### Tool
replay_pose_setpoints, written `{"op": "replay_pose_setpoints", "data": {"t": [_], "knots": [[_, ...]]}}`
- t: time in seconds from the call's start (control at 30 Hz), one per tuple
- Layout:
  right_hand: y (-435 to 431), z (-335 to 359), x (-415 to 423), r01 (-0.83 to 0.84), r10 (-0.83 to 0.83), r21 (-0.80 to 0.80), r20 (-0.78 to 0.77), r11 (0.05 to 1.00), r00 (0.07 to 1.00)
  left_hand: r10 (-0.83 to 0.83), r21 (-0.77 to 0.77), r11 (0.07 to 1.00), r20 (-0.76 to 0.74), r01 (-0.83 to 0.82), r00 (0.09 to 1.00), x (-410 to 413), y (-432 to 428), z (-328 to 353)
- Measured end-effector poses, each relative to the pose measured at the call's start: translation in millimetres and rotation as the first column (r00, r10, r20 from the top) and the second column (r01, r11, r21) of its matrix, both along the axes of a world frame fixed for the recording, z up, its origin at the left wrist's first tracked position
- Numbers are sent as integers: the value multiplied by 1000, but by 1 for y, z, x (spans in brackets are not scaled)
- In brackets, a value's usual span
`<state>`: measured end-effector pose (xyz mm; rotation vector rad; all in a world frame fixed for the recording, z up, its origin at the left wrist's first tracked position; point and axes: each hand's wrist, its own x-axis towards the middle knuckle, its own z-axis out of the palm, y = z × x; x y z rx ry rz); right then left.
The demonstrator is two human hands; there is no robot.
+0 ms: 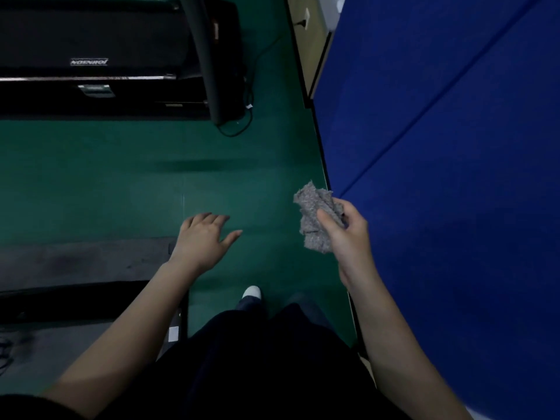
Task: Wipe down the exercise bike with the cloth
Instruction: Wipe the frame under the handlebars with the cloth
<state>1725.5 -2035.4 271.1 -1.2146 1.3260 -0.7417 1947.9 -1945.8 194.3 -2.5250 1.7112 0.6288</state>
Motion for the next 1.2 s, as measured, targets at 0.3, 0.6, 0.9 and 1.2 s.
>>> {"op": "replay_pose_setpoints", "data": {"t": [0.3, 0.6, 0.9, 1.2], "knots": [[-80, 1, 70, -264, 264, 7, 8, 964, 964, 275, 17, 961, -22, -275, 961, 32, -17, -8], [-198, 3, 132, -526, 525, -32, -26, 850, 851, 529, 25, 848, 13, -529, 848, 52, -81, -5], [-296, -6, 165, -598, 600, 51, -54, 800, 798, 669, 16, 743, 16, -669, 743, 47, -139, 0], [-308, -8, 260, -745, 747, 71, -17, 663, 664, 813, 49, 582, -29, -811, 582, 83, -134, 5]]}}
